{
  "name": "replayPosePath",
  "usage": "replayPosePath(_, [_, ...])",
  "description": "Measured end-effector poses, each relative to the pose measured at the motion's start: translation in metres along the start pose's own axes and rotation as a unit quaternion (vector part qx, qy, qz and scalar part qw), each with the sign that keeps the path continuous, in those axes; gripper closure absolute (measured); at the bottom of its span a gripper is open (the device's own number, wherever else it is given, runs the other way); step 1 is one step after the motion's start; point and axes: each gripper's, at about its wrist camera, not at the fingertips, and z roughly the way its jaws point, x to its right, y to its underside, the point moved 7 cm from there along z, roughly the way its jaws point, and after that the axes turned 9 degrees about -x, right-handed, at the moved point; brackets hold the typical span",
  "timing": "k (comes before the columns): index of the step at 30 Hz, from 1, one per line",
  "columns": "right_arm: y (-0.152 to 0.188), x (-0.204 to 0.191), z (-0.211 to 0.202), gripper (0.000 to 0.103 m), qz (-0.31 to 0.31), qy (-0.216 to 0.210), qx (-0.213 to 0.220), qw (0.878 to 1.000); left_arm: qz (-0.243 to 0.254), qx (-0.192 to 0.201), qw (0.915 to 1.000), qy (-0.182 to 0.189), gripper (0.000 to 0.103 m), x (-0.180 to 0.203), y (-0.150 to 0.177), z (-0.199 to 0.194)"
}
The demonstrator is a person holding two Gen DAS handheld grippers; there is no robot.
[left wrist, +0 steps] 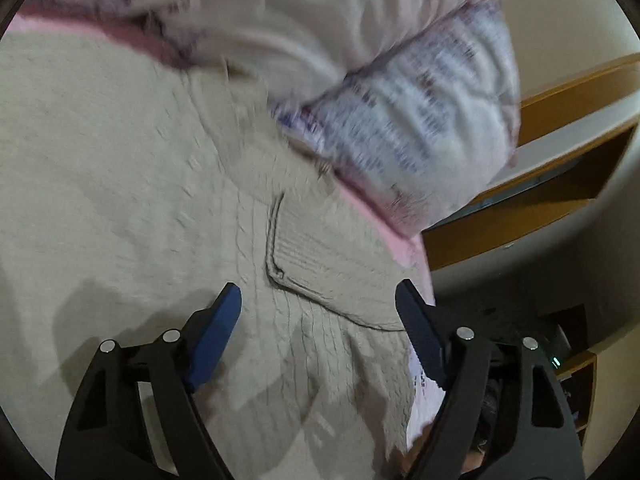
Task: Fold small clothes
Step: 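Grasp the other sleeve cuff with the left gripper and fold it across the body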
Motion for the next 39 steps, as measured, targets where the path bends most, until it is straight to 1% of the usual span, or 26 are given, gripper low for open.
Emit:
replayPosePath(1, [0.002, 0.012, -0.01, 0.054, 0.014, 0.005, 0.007, 1.0, -0.002, -0.009, 0.9999, -0.007, 0.029, 0.001, -0.001, 0.01])
replayPosePath(2, [0.004, 0.024, -0.019, 0.053, 0.025, 0.01, 0.013, 1.0, -0.007, -0.018, 0.9997, -0.014, 0.029, 0.002, -0.001, 0.02])
replayPosePath(3, [0.008, 0.033, -0.028, 0.052, 0.035, 0.015, 0.02, 0.999, -0.01, -0.021, 0.9996, -0.016, 0.03, 0.002, -0.001, 0.026])
replayPosePath(5, [0.015, 0.054, -0.047, 0.05, 0.06, 0.024, 0.037, 0.997, -0.02, -0.028, 0.9992, -0.022, 0.036, 0.002, 0.0, 0.036])
replayPosePath(6, [0.018, 0.064, -0.053, 0.049, 0.073, 0.027, 0.044, 0.996, -0.022, -0.03, 0.9989, -0.028, 0.038, 0.002, -0.001, 0.041])
replayPosePath(7, [0.021, 0.076, -0.062, 0.049, 0.09, 0.029, 0.052, 0.994, -0.026, -0.029, 0.9987, -0.031, 0.041, 0.002, -0.003, 0.045])
replayPosePath(9, [0.025, 0.091, -0.071, 0.049, 0.11, 0.032, 0.062, 0.991, -0.034, -0.021, 0.9985, -0.038, 0.046, 0.001, -0.007, 0.049])
replayPosePath(10, [0.027, 0.1, -0.076, 0.049, 0.121, 0.035, 0.067, 0.99, -0.035, -0.016, 0.9986, -0.037, 0.059, 0.001, -0.01, 0.049])
replayPosePath(11, [0.03, 0.108, -0.079, 0.049, 0.13, 0.041, 0.071, 0.988, -0.037, -0.014, 0.9988, -0.029, 0.077, 0.002, -0.013, 0.052])
replayPosePath(12, [0.031, 0.111, -0.08, 0.049, 0.134, 0.046, 0.074, 0.987, -0.037, -0.015, 0.9989, -0.026, 0.085, 0.002, -0.016, 0.053])
replayPosePath(13, [0.032, 0.118, -0.083, 0.049, 0.138, 0.061, 0.077, 0.986, -0.036, -0.012, 0.9988, -0.029, 0.094, 0.002, -0.019, 0.056])
replayPosePath(14, [0.033, 0.122, -0.084, 0.049, 0.138, 0.076, 0.078, 0.984, -0.031, -0.006, 0.9991, -0.03, 0.095, 0.001, -0.022, 0.054])
replayPosePath(16, [0.035, 0.132, -0.087, 0.049, 0.133, 0.12, 0.078, 0.981, -0.024, 0.006, 0.9993, -0.026, 0.095, 0.002, -0.026, 0.046])
replayPosePath(19, [0.035, 0.143, -0.09, 0.049, 0.122, 0.166, 0.075, 0.976, -0.013, 0.041, 0.9987, -0.028, 0.096, 0.003, -0.039, 0.022])
replayPosePath(20, [0.035, 0.146, -0.089, 0.049, 0.119, 0.175, 0.071, 0.975, -0.009, 0.059, 0.9977, -0.031, 0.096, 0.002, -0.046, 0.008])
replayPosePath(23, [0.035, 0.146, -0.077, 0.049, 0.094, 0.192, 0.045, 0.976, -0.013, 0.091, 0.995, -0.039, 0.096, -0.007, -0.057, -0.02])
replayPosePath(24, [0.035, 0.145, -0.072, 0.049, 0.085, 0.196, 0.037, 0.976, -0.016, 0.106, 0.9931, -0.047, 0.096, -0.014, -0.06, -0.033])
replayPosePath(27, [0.035, 0.13, -0.05, 0.051, 0.029, 0.218, 0.007, 0.975, -0.03, 0.128, 0.9891, -0.066, 0.096, -0.033, -0.064, -0.054])
replayPosePath(31, [0.033, 0.114, -0.026, 0.053, -0.022, 0.242, -0.02, 0.97, -0.048, 0.134, 0.9867, -0.077, 0.096, -0.057, -0.063, -0.069])
replayPosePath(34, [0.033, 0.107, -0.012, 0.055, -0.052, 0.259, -0.042, 0.964, -0.054, 0.128, 0.9873, -0.077, 0.096, -0.064, -0.061, -0.066])
replayPosePath(36, [0.035, 0.101, -0.007, 0.055, -0.072, 0.271, -0.051, 0.959, -0.054, 0.124, 0.9877, -0.078, 0.096, -0.067, -0.06, -0.064])
replayPosePath(37, [0.036, 0.099, -0.005, 0.055, -0.086, 0.286, -0.054, 0.953, -0.054, 0.123, 0.9878, -0.079, 0.096, -0.069, -0.058, -0.064])
replayPosePath(39, [0.036, 0.098, -0.001, 0.055, -0.098, 0.302, -0.06, 0.946, -0.054, 0.122, 0.9879, -0.08, 0.096, -0.071, -0.055, -0.064])
